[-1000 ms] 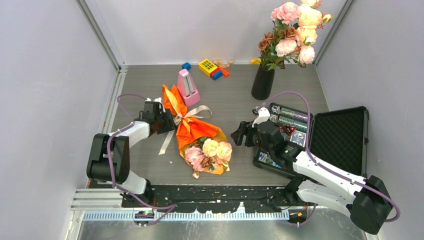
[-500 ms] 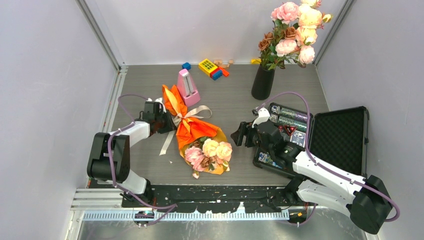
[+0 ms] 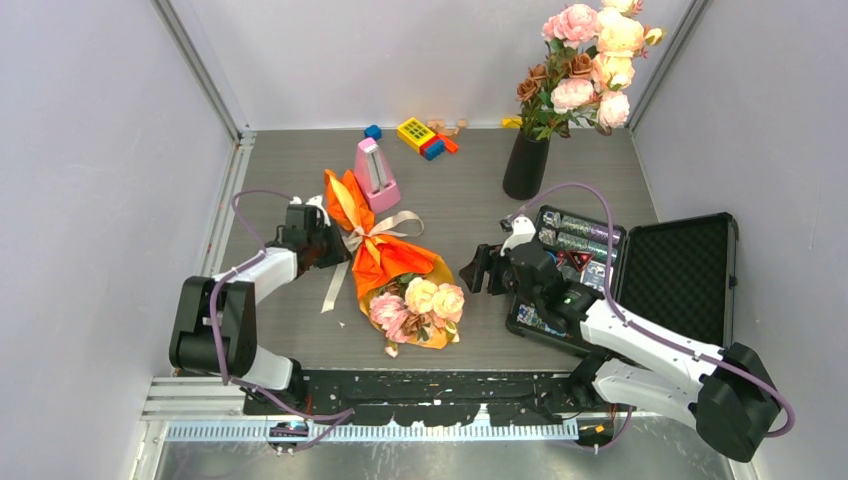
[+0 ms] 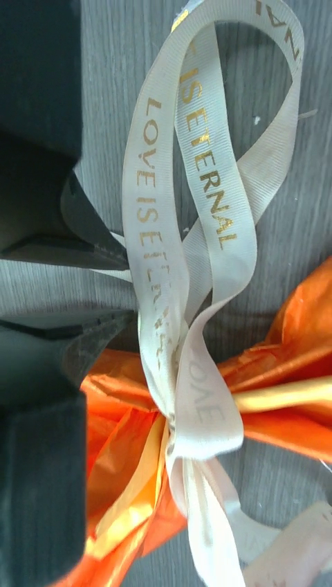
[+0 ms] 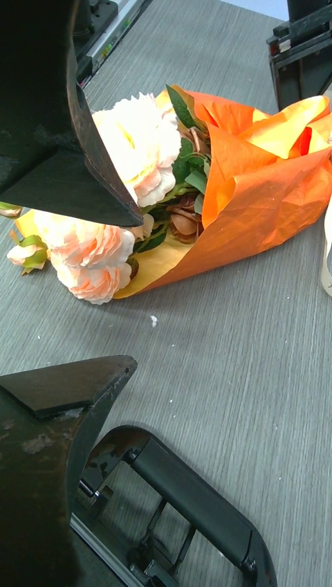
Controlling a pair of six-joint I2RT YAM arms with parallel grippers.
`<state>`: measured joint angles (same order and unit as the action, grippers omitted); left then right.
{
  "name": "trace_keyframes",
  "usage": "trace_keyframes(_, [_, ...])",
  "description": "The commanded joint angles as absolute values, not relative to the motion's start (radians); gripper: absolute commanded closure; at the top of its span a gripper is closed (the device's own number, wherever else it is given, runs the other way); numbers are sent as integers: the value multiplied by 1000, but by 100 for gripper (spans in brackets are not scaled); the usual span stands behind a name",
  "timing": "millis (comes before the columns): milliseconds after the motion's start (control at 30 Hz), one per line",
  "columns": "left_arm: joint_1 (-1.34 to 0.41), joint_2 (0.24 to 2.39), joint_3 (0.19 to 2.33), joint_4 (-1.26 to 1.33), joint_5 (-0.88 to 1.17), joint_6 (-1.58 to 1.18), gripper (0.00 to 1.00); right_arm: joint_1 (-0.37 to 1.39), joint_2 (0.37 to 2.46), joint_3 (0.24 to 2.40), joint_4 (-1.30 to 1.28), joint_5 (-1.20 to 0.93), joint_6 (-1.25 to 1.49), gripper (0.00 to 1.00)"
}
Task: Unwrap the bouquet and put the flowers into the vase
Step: Untie the ribbon from the wrapping paper.
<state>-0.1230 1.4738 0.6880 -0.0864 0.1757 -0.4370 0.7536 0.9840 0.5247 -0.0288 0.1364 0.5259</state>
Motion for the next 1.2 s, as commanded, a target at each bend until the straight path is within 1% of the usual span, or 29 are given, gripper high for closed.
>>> trace_keyframes(0, [-124,1420,729,-73,172,-414,66,759,993,557,33,132,526,27])
trace_keyframes(67, [-124,1427,739,-59,189,-407,61,759,997,558,36,132,527,27])
trace_keyframes(200, [-124,1453,762,-44,216,-386,56,759,1001,559,37,130,526,27])
trace_keyframes(700, [-124,1511,777,-32,263,-350,55,759,988,551,29,137,525,27])
trace_keyframes(933, [-124,1504,765,-25,266,-351,47,759,983,546,27,138,526,27])
trace_keyframes(1167, [-125,1524,776,-36,294,-357,43,759,979,544,27,138,530,27])
